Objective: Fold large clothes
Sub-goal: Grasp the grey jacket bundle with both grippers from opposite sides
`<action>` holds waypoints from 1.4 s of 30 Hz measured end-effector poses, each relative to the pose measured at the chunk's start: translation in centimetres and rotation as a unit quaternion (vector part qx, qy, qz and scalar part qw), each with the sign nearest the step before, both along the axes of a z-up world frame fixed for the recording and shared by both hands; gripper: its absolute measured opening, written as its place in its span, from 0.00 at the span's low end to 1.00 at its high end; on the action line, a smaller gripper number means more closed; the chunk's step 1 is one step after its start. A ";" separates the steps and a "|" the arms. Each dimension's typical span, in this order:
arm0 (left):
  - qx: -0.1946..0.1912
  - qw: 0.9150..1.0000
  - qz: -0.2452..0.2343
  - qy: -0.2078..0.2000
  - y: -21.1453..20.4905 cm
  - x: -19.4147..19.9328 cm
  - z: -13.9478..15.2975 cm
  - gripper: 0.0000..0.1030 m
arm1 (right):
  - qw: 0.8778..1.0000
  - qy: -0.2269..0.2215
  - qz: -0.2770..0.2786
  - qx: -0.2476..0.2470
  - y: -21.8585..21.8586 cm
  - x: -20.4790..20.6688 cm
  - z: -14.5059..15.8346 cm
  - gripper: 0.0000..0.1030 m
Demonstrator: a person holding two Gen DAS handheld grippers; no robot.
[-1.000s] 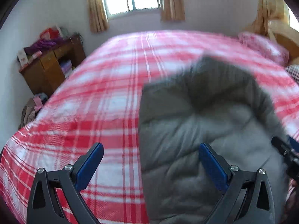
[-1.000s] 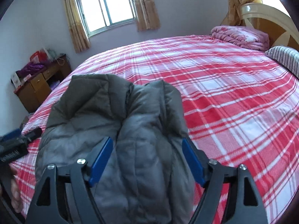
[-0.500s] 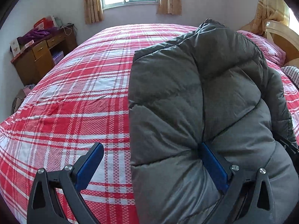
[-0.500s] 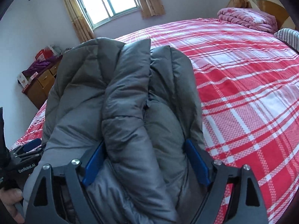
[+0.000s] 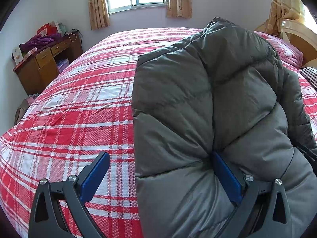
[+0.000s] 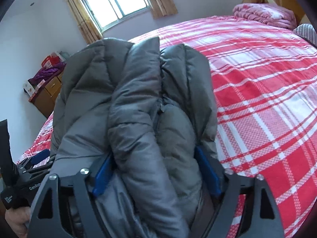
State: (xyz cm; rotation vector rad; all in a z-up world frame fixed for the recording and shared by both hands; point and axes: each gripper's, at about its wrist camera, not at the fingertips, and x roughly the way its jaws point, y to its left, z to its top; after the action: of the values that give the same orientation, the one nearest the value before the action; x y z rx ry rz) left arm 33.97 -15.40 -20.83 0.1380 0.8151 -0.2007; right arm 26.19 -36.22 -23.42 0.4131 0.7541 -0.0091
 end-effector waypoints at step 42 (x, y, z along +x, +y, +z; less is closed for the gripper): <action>-0.051 0.998 -0.017 0.013 1.2 0.4 -0.5 0.99 | 0.994 -0.040 -0.095 0.035 -2.6 -2.9 0.2 1.00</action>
State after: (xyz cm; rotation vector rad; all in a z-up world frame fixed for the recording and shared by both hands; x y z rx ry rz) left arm 34.35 -14.20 -21.34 0.0527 0.8272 -0.2754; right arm 23.33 -38.78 -23.19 0.5471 0.6362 -0.1436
